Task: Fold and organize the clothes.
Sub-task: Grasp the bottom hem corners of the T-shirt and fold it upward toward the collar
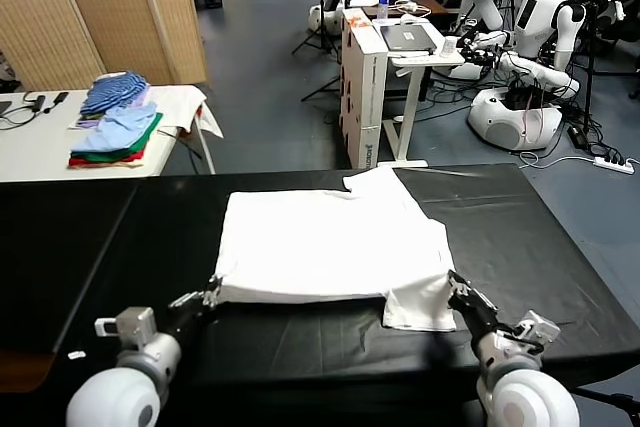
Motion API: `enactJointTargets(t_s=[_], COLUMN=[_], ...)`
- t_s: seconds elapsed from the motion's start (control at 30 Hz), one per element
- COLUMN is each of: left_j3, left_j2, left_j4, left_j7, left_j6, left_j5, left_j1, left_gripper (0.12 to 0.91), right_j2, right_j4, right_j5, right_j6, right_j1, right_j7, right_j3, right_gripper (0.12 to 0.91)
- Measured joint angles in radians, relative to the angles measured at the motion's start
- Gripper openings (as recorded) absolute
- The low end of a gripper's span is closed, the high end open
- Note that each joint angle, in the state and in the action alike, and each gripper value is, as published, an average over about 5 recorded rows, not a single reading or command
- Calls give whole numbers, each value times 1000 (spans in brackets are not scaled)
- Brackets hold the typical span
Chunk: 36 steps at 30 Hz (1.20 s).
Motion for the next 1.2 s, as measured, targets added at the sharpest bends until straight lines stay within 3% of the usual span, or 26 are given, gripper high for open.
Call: enactJointTargets(t_s=[0.93,1.03,1.2], left_j3=[23,23,25], left_j2=[-12,-12,-11], left_j4=[112,121,130], left_j7=[-8,-8,-9], left_j6=[-1,-1,-1], left_j5=[35,41,53], left_j1=[-74,-74,-78], left_gripper=[146,146,180], right_j2=[9,9,5], right_j4=[-126,-127,-123], right_j5=[-75,-81,-101], right_j6=[3,3,1], right_j1=[108,109,109], right_j7=[-25,-25,-25], right_j3=[-76,-77,-74], right_gripper=[172,298,620])
